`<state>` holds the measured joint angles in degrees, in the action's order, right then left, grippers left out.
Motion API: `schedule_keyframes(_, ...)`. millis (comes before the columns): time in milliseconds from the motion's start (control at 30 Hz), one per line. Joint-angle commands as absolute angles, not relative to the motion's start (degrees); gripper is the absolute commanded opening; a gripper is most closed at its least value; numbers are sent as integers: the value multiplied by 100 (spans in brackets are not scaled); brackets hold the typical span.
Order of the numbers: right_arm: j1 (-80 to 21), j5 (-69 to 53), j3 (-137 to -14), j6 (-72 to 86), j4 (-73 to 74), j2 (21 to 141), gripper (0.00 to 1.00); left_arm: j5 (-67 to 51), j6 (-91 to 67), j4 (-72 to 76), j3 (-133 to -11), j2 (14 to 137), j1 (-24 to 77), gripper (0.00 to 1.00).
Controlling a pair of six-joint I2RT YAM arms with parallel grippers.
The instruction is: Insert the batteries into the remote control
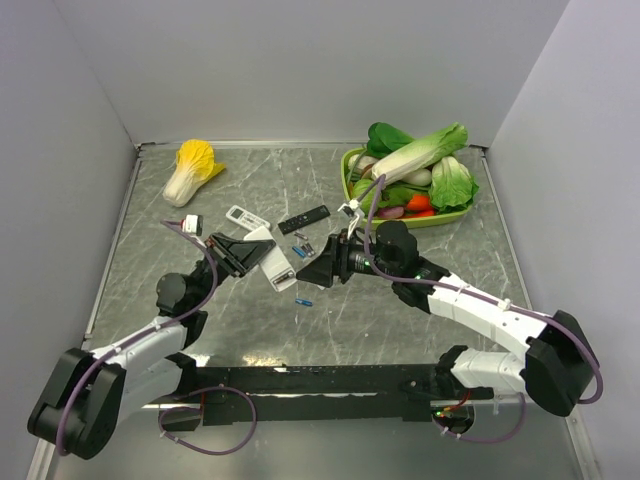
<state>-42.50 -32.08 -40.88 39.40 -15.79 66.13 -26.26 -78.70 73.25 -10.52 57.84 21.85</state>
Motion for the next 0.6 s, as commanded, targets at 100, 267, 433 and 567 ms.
schedule_keyframes(100,-4254,-3262,-3964,4631,-2855,6741,75,-1961,-7752,7427,-1195,5345,2215,1)
schedule_keyframes(267,-4271,-3243,-3937,4983,-3409,6951,75,-1653,-7778,7137,-1239,5221,2215,1)
schedule_keyframes(433,-4298,-3454,-4016,5106,-3813,7189,75,-1494,-7936,7163,-1187,5203,2224,1)
schedule_keyframes(567,-4342,-3498,-4104,5159,-3928,7391,74,-1406,-7980,7181,-1213,5212,2224,2)
